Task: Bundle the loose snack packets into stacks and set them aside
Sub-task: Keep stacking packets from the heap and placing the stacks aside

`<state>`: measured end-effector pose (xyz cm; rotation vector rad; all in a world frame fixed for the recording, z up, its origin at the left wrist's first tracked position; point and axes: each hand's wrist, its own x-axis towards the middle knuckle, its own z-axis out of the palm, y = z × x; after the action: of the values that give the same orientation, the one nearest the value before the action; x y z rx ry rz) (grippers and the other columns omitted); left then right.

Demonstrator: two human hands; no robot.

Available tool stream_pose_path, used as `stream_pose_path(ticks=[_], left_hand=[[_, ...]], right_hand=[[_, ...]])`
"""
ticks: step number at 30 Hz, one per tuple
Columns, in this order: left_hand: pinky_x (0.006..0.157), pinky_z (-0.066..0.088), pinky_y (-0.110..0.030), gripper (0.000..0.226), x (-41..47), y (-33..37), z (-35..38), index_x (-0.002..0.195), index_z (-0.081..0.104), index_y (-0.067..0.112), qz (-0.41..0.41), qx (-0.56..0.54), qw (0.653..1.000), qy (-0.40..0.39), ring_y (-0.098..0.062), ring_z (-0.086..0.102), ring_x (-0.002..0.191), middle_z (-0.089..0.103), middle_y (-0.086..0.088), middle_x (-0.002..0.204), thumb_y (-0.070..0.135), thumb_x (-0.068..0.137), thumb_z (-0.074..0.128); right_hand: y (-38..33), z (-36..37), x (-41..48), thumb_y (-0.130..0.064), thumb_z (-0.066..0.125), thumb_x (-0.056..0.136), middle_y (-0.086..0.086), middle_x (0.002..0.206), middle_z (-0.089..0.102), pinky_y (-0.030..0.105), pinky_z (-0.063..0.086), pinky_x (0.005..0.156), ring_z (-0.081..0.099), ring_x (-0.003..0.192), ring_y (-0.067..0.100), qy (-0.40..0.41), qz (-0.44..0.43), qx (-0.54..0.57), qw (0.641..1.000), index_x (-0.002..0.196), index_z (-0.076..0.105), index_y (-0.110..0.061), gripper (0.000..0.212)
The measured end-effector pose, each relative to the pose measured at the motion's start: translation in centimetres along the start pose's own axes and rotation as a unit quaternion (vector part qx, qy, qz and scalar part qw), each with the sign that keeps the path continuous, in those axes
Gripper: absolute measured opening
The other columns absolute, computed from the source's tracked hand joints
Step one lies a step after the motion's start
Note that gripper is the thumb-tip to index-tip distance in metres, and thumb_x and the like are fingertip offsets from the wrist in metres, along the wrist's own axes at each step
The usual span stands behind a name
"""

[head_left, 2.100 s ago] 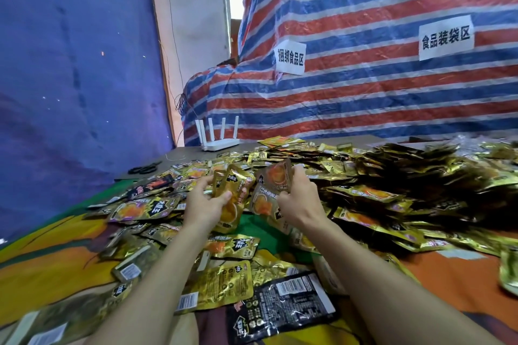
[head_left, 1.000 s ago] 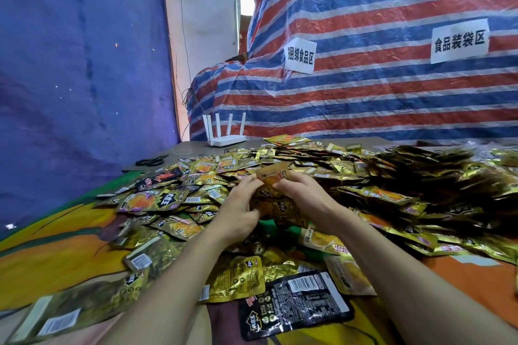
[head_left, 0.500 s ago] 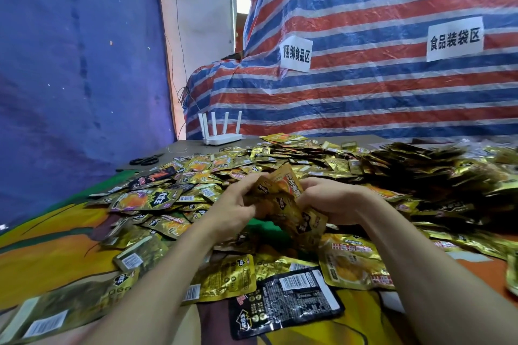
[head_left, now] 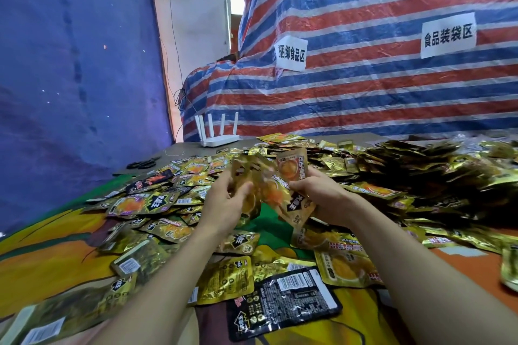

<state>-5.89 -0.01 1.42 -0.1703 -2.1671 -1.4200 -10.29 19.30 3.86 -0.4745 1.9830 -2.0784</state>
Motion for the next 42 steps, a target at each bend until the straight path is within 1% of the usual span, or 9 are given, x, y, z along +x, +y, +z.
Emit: stream_pose_path(ticks=[4,8,13,20,28,32,37,40,42], left_hand=[[0.106,0.043,-0.047,0.052,0.2,0.0,-0.1,0.143,0.043,0.009,-0.087,0.048,0.994,0.050,-0.028,0.049,0.131,0.047,-0.013,0.148,0.042,0.103,0.049],[0.118,0.025,-0.047,0.066,-0.1,-0.1,0.8,0.159,0.014,0.012,-0.096,0.028,0.995,0.008,-0.027,0.024,0.150,0.024,-0.008,0.164,0.042,0.106,0.040],[0.091,0.057,-0.048,0.018,-0.4,0.5,1.0,0.115,0.049,0.032,-0.082,-0.006,0.996,-0.019,-0.024,0.067,0.104,0.065,-0.003,0.116,0.031,0.100,0.058],[0.069,0.056,-0.039,0.012,-1.0,1.5,1.6,0.087,0.061,0.020,-0.095,-0.054,0.994,0.005,-0.030,0.064,0.079,0.066,-0.002,0.076,0.025,0.075,0.062],[0.102,0.048,-0.055,0.041,-0.7,1.4,2.4,0.141,0.037,0.022,-0.112,-0.190,0.975,0.009,-0.032,0.057,0.120,0.058,-0.015,0.131,0.016,0.101,0.046],[0.073,0.055,-0.018,0.019,-1.3,0.7,2.4,0.122,0.047,0.013,-0.105,-0.191,0.974,-0.064,-0.001,0.065,0.098,0.060,-0.004,0.115,0.017,0.105,0.040],[0.059,0.039,0.005,0.050,-0.7,-0.1,2.7,0.143,0.038,0.004,-0.058,-0.147,0.982,-0.100,0.032,0.051,0.068,0.047,0.016,0.105,-0.008,0.096,0.046],[0.060,0.049,-0.004,0.067,-0.8,-0.3,2.6,0.140,0.040,0.031,-0.058,-0.155,0.981,-0.097,0.016,0.065,0.077,0.059,0.008,0.109,-0.009,0.091,0.060],[0.072,0.057,-0.019,0.072,-0.7,-0.5,2.5,0.127,0.045,0.051,-0.061,-0.148,0.985,-0.069,-0.004,0.072,0.089,0.068,0.000,0.114,-0.005,0.087,0.066]], right_hand=[[0.8,2.3,0.8,-0.001,0.050,0.102,0.016,0.097,0.070,0.047,0.056,0.078,0.067,0.080,0.029,0.103,-0.032,0.106,0.989,0.109,0.062,-0.002,0.014],[1.9,4.6,0.5,0.005,0.057,0.093,0.012,0.097,0.072,0.039,0.055,0.071,0.068,0.087,0.026,0.030,-0.049,-0.001,0.998,0.100,0.067,-0.004,0.015],[2.6,5.6,0.2,0.015,0.050,0.086,0.014,0.097,0.068,0.040,0.061,0.071,0.068,0.090,0.028,0.055,-0.047,-0.059,0.996,0.111,0.059,-0.006,0.034],[2.6,6.5,-0.1,0.014,0.050,0.080,0.012,0.091,0.071,0.035,0.061,0.070,0.069,0.089,0.029,0.143,-0.136,-0.095,0.976,0.093,0.065,-0.008,0.029],[3.3,7.4,0.6,-0.048,0.057,0.099,0.002,0.106,0.076,0.031,0.056,0.089,0.071,0.103,0.020,0.092,-0.093,-0.042,0.990,0.110,0.070,-0.021,0.033],[3.8,6.9,0.6,-0.083,0.066,0.068,-0.002,0.113,0.076,0.038,0.051,0.100,0.071,0.108,0.014,-0.035,-0.050,-0.024,0.998,0.109,0.078,-0.032,0.066],[3.7,6.9,0.8,-0.093,0.071,0.043,0.009,0.117,0.074,0.046,0.051,0.104,0.070,0.111,0.020,-0.024,-0.066,0.014,0.997,0.124,0.065,-0.033,0.101],[3.2,6.9,0.2,-0.091,0.054,0.065,-0.005,0.102,0.078,0.033,0.061,0.082,0.074,0.099,0.013,-0.058,-0.088,0.069,0.992,0.092,0.074,-0.056,0.049],[2.9,6.7,-0.1,-0.086,0.047,0.075,-0.004,0.110,0.077,0.035,0.061,0.083,0.074,0.102,0.014,-0.037,-0.086,0.103,0.990,0.111,0.073,-0.050,0.057]])
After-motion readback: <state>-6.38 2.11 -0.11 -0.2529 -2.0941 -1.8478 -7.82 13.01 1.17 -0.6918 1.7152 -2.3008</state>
